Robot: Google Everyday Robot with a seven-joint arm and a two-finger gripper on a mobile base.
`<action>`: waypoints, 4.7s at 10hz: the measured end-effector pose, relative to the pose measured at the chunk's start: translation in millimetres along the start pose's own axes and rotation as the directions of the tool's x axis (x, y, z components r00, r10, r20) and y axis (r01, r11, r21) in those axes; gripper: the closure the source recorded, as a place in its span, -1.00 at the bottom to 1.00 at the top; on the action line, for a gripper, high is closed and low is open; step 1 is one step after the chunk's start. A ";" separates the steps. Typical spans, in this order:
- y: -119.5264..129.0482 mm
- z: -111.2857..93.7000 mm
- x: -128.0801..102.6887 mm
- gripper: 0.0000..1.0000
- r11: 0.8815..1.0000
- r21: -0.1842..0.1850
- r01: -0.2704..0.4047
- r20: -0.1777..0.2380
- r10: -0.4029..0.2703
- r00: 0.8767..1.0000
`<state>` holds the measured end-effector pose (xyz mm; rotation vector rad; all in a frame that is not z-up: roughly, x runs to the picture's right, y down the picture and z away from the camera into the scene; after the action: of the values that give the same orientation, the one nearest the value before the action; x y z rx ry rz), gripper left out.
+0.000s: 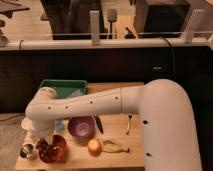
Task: Place grapes in red bowl
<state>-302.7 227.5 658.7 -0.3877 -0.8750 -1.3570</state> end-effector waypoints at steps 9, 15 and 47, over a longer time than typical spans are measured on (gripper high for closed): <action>1.7 -12.0 -0.8 -0.60 0.999 -0.032 -0.036 -0.019 0.036 0.999; 2.0 -11.9 -0.6 -0.60 0.999 -0.032 -0.037 -0.019 0.036 0.999; 2.1 -11.8 -0.6 -0.60 0.999 -0.032 -0.037 -0.019 0.036 0.999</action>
<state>-297.0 220.1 651.2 -0.4141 -0.8281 -1.3408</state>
